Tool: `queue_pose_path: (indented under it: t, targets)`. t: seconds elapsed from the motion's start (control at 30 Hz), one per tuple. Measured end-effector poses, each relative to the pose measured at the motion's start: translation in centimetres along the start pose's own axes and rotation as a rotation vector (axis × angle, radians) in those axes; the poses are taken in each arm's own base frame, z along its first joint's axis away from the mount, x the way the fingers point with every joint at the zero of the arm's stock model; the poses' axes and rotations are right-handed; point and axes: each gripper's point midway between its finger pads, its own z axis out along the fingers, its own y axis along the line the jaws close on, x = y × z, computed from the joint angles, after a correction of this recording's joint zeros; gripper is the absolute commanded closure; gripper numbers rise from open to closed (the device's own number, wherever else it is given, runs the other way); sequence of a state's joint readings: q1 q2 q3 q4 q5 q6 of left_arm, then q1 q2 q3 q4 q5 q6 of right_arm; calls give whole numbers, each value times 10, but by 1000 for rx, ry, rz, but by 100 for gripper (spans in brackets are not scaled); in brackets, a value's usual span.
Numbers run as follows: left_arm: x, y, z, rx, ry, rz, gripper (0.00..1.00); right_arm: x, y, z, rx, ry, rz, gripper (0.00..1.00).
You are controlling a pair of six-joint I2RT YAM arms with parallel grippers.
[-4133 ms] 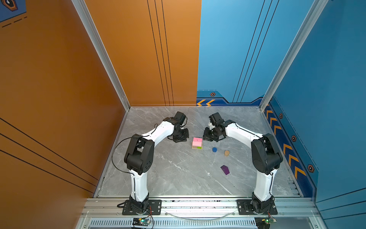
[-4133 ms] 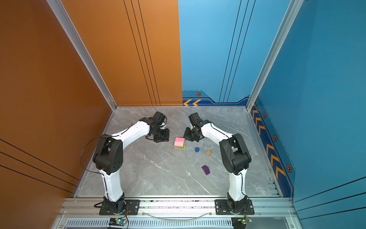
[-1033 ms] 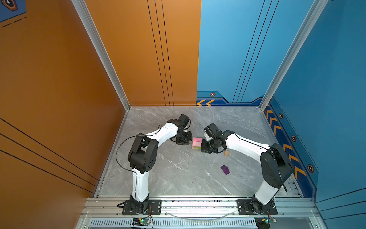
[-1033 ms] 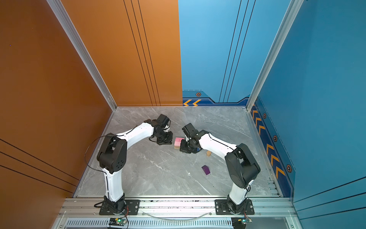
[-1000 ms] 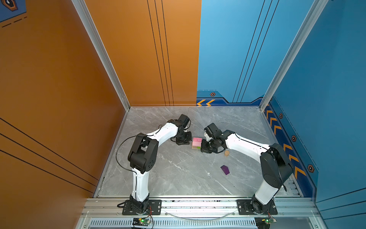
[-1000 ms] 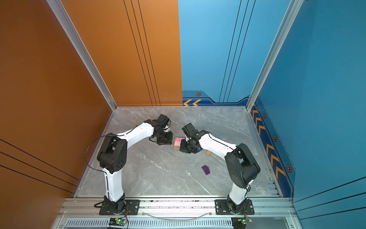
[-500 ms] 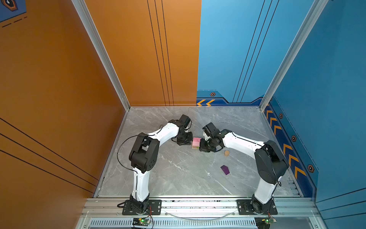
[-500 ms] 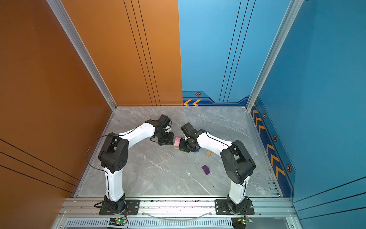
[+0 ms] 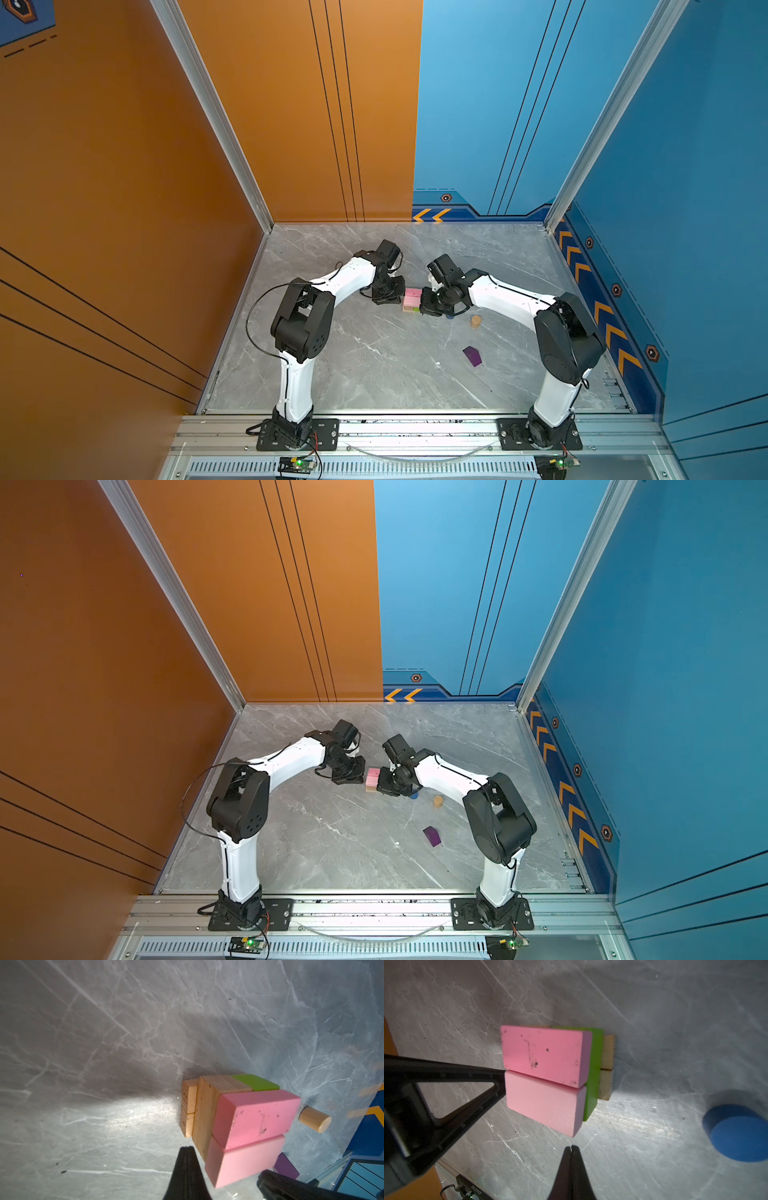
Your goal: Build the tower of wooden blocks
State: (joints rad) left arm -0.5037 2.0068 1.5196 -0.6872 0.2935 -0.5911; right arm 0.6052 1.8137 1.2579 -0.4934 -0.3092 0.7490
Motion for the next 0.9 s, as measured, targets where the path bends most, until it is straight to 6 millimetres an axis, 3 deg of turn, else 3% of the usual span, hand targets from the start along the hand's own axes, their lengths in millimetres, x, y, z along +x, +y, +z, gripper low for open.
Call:
queue_pose_path:
  t: [0.9]
  targets:
    - [3, -4, 1, 7, 6, 9, 100, -4, -3, 1, 0, -6, 23, 100]
